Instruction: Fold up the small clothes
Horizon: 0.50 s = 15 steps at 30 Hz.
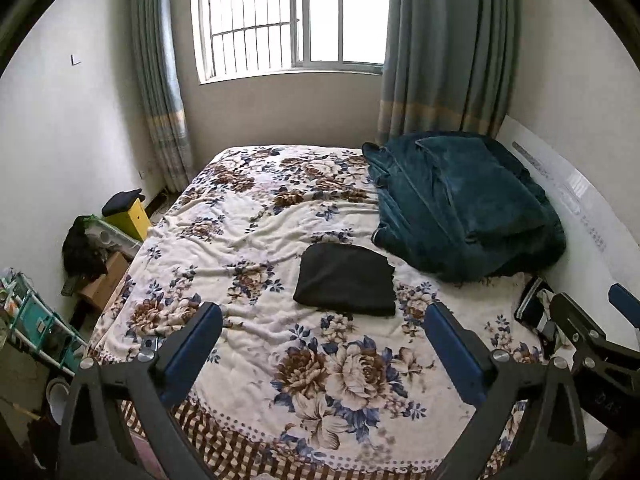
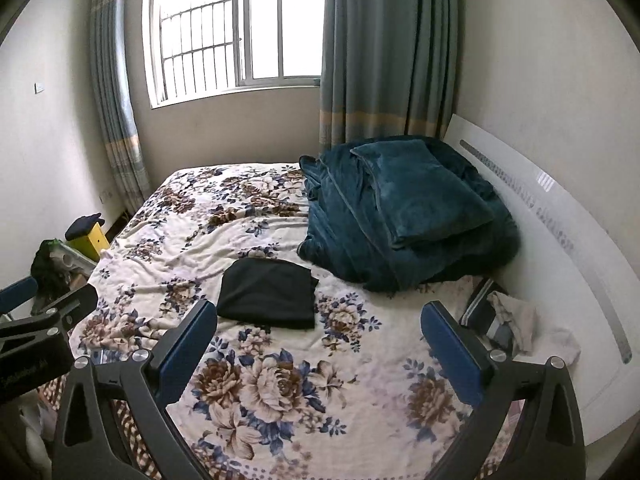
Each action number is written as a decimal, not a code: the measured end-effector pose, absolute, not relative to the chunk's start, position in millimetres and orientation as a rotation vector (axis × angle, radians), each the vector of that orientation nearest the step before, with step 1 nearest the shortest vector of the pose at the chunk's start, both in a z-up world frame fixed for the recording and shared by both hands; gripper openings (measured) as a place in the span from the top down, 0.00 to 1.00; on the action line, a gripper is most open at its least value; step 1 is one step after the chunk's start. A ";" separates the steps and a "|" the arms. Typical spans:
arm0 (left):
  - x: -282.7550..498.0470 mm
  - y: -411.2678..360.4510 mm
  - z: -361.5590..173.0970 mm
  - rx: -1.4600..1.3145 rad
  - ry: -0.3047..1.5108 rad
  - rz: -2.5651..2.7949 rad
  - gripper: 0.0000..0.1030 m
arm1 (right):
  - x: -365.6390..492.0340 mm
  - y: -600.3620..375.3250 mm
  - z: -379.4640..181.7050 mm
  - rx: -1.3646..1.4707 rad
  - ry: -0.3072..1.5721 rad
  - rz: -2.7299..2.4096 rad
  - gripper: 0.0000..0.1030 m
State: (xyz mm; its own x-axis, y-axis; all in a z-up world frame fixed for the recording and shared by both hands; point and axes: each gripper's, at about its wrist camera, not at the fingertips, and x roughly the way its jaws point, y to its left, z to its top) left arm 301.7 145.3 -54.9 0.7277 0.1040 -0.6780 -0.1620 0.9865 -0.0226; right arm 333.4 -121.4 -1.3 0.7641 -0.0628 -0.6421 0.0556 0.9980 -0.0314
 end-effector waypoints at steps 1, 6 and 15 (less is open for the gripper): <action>300.0 144.2 -54.5 -0.083 0.741 0.150 0.00 | 334.6 -123.5 -0.6 -0.012 0.698 -0.063 0.00; 294.5 141.6 -52.0 -0.080 0.731 0.167 0.00 | 334.3 -125.6 -0.5 -0.012 0.698 -0.065 0.00; 293.3 140.0 -53.2 -0.072 0.748 0.172 0.00 | 334.3 -130.7 -1.2 -0.014 0.703 -0.051 0.00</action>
